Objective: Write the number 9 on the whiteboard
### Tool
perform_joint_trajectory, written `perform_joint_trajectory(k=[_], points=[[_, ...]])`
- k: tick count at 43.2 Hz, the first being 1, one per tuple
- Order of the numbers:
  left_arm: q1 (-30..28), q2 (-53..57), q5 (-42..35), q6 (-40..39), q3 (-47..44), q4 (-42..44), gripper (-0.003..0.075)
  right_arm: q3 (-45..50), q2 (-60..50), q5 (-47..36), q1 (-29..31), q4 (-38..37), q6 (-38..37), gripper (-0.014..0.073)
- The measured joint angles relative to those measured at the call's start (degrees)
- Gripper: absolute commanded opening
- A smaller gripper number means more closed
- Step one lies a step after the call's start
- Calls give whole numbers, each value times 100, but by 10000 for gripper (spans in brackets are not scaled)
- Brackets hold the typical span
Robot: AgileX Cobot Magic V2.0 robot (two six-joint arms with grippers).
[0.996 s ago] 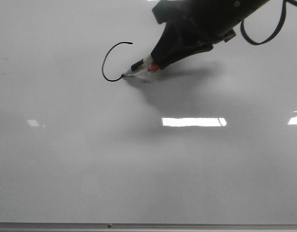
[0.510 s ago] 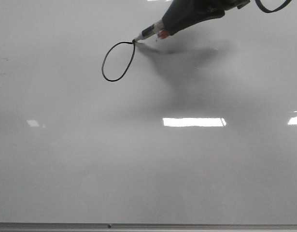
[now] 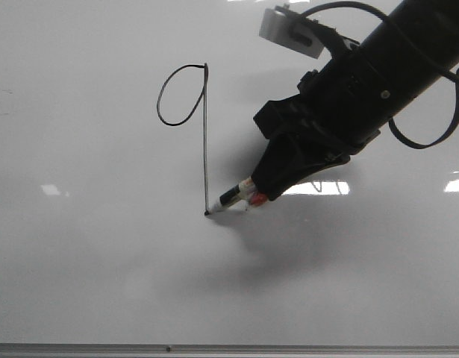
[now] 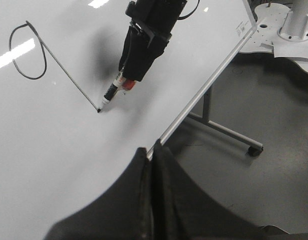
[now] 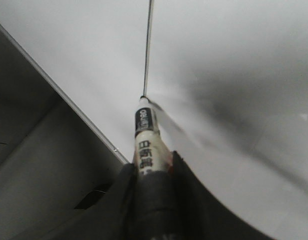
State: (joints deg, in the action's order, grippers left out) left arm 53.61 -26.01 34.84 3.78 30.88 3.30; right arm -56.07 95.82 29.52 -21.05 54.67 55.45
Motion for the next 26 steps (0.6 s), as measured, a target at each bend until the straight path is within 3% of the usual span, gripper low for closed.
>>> perform_joint_trajectory(k=[5,14,19,26], points=[[0,0,0,0,0,0,-19,0,-247,60,-116,-90,162,-58],[0,-127,111,64,95,-27,0,-209,-1201,926,-694,-274,1246,-58],[0,-653,563,497,470,-27,123,-506,-1426,1256,-1052,-703,1586,-58],[0,-1711,1122,1135,1109,20,428,-898,-1441,1656,-1600,-1505,1665,-58]])
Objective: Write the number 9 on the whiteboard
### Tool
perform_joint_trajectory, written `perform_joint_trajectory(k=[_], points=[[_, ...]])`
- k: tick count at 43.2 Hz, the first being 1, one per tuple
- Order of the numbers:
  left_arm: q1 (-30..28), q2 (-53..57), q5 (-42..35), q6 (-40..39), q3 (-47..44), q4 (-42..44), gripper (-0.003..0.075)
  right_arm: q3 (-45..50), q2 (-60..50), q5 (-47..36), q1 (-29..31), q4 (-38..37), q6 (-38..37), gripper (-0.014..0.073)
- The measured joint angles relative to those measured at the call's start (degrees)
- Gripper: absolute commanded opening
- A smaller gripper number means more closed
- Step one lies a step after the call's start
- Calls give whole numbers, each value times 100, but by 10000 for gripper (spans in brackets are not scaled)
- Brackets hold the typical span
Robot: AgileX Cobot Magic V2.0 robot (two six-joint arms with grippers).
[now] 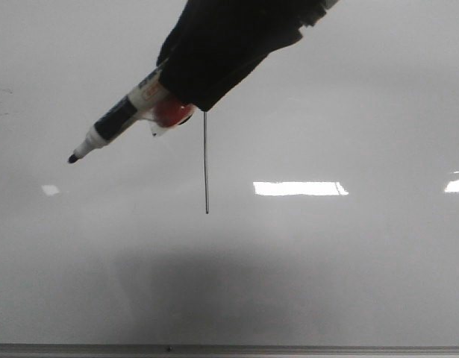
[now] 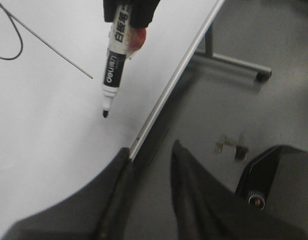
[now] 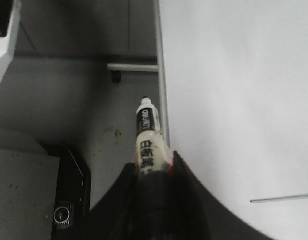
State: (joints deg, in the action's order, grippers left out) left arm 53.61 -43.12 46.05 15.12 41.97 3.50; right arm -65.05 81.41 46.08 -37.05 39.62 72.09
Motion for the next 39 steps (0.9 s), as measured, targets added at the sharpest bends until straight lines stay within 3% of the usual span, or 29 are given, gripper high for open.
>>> perform_joint_trajectory(k=[2,5,14,22,39], points=[[0,-225,91,121,161,47,519,-53,0,73,-146,-108,-1,-58],[0,-573,136,200,346,102,578,-112,-5,134,-331,-159,-1,-58],[0,-1047,125,274,501,142,559,-139,-159,159,-771,-205,20,-58],[0,-1149,27,278,501,131,428,-139,-251,98,-974,-205,33,-58],[0,-1149,-196,450,501,-350,58,-139,-251,-149,-1048,-238,36,-58]])
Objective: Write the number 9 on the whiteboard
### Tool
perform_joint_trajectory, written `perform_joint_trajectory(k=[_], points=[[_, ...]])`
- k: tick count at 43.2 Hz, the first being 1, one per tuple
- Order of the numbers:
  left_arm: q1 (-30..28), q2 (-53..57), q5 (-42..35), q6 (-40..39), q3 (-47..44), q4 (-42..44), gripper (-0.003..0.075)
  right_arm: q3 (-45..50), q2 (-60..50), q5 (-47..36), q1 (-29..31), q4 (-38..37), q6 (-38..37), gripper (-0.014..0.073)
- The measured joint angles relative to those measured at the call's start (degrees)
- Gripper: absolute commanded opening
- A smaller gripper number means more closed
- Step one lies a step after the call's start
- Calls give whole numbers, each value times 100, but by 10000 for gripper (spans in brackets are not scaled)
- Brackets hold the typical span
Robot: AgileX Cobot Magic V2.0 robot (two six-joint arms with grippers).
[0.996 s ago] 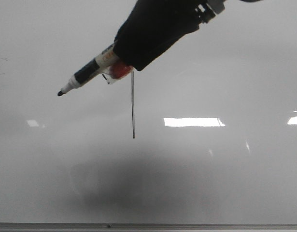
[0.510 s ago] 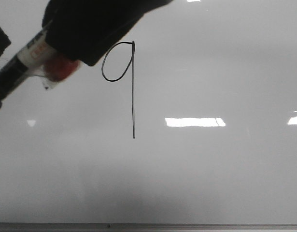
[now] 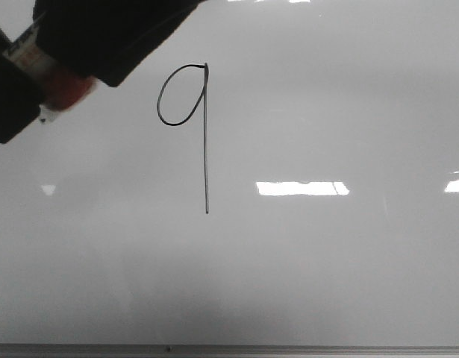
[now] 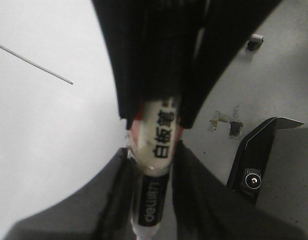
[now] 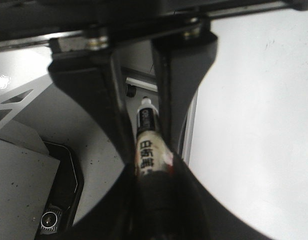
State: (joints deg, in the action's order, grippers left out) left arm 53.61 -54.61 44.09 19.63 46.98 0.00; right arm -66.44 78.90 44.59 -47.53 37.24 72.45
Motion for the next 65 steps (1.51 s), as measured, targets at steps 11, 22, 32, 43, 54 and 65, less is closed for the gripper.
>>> perform_joint_trajectory(k=[11,22,32,43,54,65], points=[[0,0,19,129,0,-112,-19,0,0,51,0,-12,10,44],[0,0,0,86,0,-183,-19,0,0,-210,0,-21,-378,549],[0,0,-21,66,0,-257,-19,0,-263,-485,71,0,-926,580],[-281,0,-37,-265,-25,-137,-19,56,-949,-448,849,60,-1850,568],[-1904,0,-24,-567,-33,-124,-19,1209,-2248,-928,1913,60,-2559,333],[-3498,0,-361,-625,-133,-120,-19,2854,-3864,-1313,2472,60,-3001,0]])
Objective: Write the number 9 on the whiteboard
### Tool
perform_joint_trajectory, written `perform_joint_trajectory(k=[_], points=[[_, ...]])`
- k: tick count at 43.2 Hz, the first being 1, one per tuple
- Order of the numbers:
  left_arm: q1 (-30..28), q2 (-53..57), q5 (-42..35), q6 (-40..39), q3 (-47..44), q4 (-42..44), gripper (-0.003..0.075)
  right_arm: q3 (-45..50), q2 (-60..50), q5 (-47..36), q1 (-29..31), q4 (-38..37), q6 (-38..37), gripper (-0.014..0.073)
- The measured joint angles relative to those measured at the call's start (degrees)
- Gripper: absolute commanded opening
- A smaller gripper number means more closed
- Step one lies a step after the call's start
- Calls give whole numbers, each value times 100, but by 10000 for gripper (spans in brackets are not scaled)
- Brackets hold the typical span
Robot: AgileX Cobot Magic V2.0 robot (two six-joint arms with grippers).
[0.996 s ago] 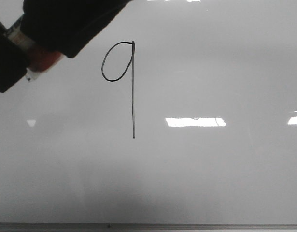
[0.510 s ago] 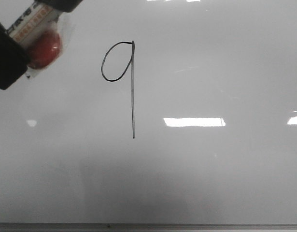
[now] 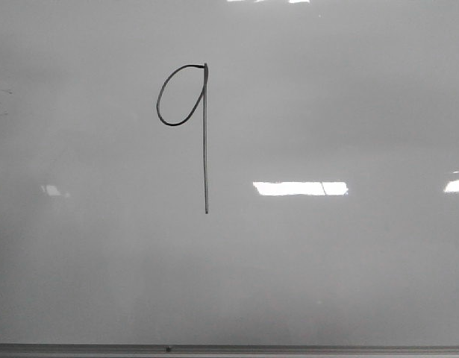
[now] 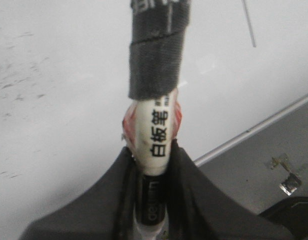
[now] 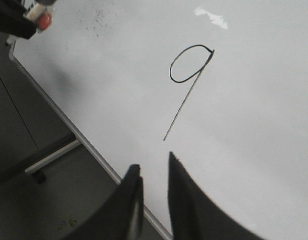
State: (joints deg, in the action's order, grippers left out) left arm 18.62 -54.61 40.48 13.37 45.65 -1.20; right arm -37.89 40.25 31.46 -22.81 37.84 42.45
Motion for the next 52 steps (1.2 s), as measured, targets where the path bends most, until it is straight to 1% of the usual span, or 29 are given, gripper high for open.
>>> perform_joint_trajectory(k=[4,10,15,19,24,28,37,43,52], points=[[-379,0,-180,0,-105,-89,-19,456,-532,-24,-1,51,-22,-74],[-863,0,-521,0,-318,-465,-19,991,-1095,-77,-1,88,-32,-67],[-1057,-14,-877,0,-488,-764,-19,1197,-1405,-127,-1,109,-41,-67],[-1093,-126,-1168,0,-532,-908,-19,1207,-1469,-175,-1,133,-41,-67],[-1094,-527,-1756,0,-546,-1329,-19,1207,-1478,-203,-1,131,-41,-67],[-1094,-1033,-2350,0,-546,-1647,-19,1207,-1478,-203,-1,131,-41,-67],[-1094,-2144,-3449,0,-546,-1796,-19,1207,-1478,-203,-1,131,-41,-67],[-1094,-2586,-3907,0,-546,-1805,-19,1207,-1478,-203,-1,131,-41,-67],[-1094,-2902,-4183,0,-546,-1821,-18,1207,-1478,-203,-1,131,-41,-67]])
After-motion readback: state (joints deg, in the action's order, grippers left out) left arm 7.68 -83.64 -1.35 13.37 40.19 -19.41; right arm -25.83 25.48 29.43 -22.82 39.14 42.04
